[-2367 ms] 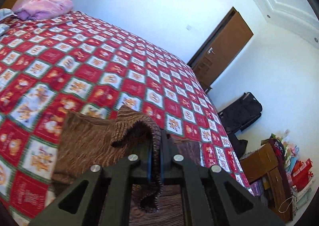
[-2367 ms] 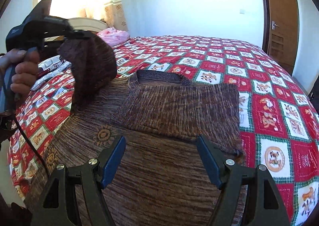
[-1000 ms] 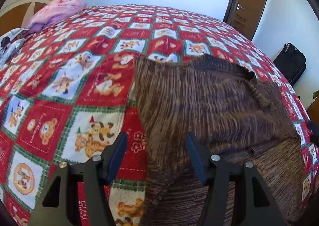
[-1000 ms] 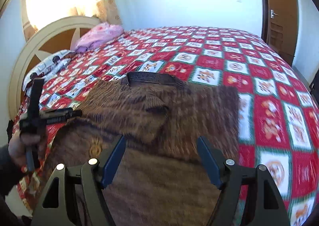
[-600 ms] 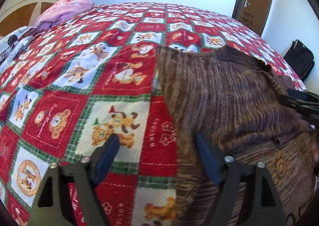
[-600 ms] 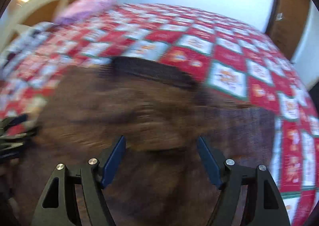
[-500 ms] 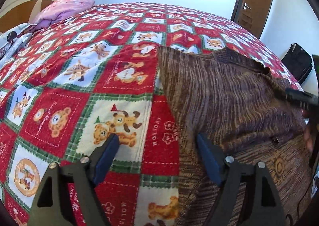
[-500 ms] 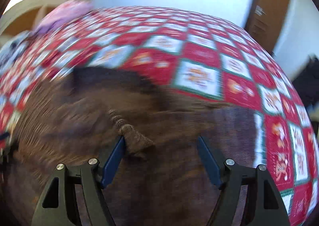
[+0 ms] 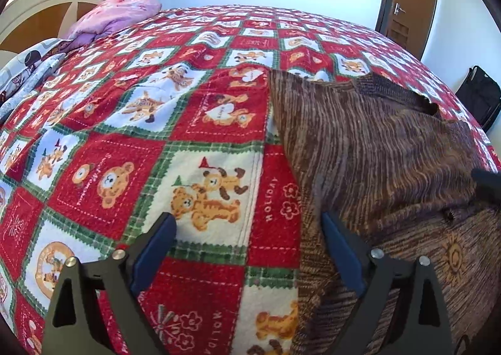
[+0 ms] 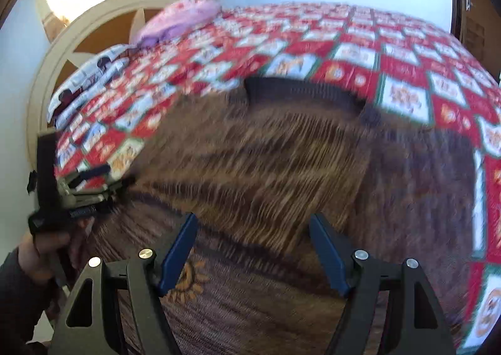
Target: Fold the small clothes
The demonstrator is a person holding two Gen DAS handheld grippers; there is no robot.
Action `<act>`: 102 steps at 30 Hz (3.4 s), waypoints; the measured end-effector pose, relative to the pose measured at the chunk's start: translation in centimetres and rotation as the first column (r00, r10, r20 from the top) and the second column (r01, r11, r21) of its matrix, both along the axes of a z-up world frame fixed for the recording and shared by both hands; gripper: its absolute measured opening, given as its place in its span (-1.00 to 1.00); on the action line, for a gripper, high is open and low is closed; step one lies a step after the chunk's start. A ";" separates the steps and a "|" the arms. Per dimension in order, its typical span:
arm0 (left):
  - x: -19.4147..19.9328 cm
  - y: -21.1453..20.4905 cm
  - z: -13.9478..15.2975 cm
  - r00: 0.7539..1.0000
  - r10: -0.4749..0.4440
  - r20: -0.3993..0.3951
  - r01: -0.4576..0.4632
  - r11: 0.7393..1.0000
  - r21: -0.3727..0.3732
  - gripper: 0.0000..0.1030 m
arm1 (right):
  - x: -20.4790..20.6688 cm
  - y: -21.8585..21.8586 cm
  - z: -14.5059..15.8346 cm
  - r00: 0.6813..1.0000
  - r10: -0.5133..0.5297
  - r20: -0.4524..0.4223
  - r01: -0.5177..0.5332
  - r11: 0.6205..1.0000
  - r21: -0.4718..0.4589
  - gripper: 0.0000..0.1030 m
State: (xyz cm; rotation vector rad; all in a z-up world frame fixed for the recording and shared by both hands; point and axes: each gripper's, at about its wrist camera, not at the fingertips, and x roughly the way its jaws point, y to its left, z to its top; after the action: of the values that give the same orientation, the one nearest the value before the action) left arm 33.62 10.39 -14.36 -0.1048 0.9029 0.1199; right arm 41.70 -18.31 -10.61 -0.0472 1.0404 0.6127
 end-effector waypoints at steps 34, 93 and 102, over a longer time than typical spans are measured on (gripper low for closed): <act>-1.7 1.5 -0.2 0.998 0.030 0.056 -0.027 0.998 -0.053 0.92 | 8.1 20.6 -1.3 0.954 0.254 -0.159 -0.238 0.964 0.117 0.48; -7.7 -1.6 3.1 0.988 0.010 0.155 -0.010 1.000 0.004 1.00 | -8.1 -4.5 2.7 0.989 -0.051 0.141 0.046 0.998 0.035 0.46; -10.6 -2.3 4.4 0.982 -0.032 0.188 0.031 0.999 0.010 1.00 | -10.5 -4.0 3.2 0.989 -0.029 0.144 0.024 0.999 0.034 0.46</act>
State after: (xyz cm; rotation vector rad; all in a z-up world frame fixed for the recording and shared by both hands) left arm 23.02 8.09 -9.97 -0.0937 0.7151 0.0823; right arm 31.20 -22.30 -7.42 -0.0485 0.8894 0.5927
